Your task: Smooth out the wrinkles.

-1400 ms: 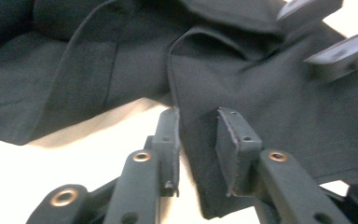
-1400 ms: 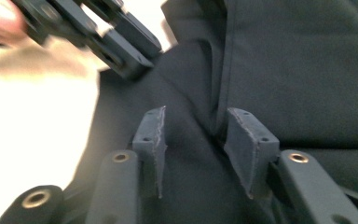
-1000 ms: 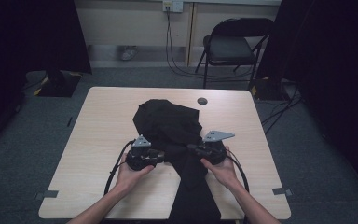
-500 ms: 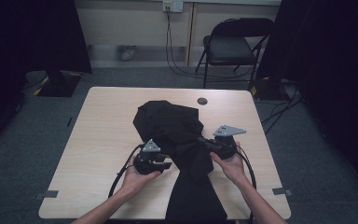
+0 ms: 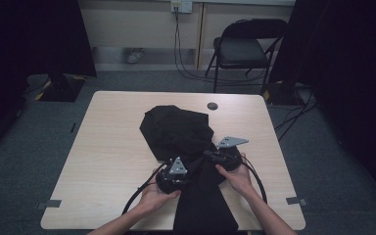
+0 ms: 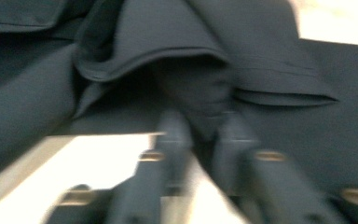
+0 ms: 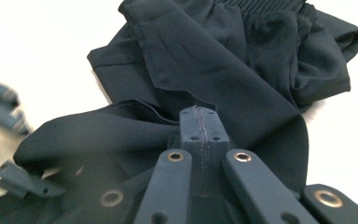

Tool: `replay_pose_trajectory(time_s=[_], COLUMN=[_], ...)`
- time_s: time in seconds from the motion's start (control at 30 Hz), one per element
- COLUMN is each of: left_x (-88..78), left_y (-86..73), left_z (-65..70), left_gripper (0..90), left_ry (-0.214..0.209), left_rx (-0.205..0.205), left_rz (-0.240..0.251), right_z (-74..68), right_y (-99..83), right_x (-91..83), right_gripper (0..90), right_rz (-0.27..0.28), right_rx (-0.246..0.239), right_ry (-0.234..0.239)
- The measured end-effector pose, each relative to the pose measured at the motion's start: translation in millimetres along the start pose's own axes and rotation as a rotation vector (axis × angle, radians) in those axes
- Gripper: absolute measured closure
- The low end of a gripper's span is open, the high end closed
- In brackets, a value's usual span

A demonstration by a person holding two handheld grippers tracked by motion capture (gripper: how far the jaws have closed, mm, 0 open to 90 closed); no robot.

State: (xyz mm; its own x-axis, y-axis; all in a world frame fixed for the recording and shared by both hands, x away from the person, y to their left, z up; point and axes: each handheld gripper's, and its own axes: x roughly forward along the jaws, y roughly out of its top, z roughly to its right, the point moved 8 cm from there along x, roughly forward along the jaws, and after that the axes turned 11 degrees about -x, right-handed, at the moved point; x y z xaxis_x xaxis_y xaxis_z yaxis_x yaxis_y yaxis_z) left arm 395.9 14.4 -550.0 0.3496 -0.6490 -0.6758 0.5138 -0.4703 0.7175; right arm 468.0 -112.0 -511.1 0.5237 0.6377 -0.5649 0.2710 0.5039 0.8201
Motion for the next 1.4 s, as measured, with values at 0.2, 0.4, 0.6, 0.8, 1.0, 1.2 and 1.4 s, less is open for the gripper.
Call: replay_pose_trajectory(time_s=[0.2, 0.4, 0.6, 0.8, 1.0, 1.2, 1.4], left_x=[-30.9, -86.2, -110.2, -124.9, -115.6, -100.8, -91.6], left_y=[-2.2, -15.0, -47.3, -60.3, -37.0, -26.9, -15.8], left_z=[-5.8, -15.4, -19.2, -20.9, -44.0, -48.6, -55.8], left_gripper=[89.0, 88.4, 88.5, 78.1, 50.6, 69.0, 66.6], left_ry=[-0.046, -0.052, -0.019, -0.034, 0.042, 0.021, 0.057], left_rx=[-0.085, -0.137, -0.169, -0.234, -0.254, -0.232, -0.255], left_rz=[0.008, 0.059, -0.011, 0.007, 0.077, 0.067, 0.091], right_z=[-4.0, -32.4, -67.6, -100.0, -73.2, -91.4, -103.3], right_y=[9.5, 25.6, 38.7, 28.4, 27.5, 0.3, -3.7], right_x=[-5.2, -0.9, 10.1, 20.8, 9.1, 16.0, 27.3], right_gripper=[90.0, 89.8, 86.2, 69.2, 49.3, 40.7, 87.8], right_rz=[0.039, 0.076, 0.067, 0.015, 0.023, -0.064, -0.104], right_rx=[-0.002, -0.043, -0.093, -0.145, -0.093, -0.149, -0.201], right_ry=[0.021, 0.106, 0.18, 0.29, 0.203, 0.302, 0.293])
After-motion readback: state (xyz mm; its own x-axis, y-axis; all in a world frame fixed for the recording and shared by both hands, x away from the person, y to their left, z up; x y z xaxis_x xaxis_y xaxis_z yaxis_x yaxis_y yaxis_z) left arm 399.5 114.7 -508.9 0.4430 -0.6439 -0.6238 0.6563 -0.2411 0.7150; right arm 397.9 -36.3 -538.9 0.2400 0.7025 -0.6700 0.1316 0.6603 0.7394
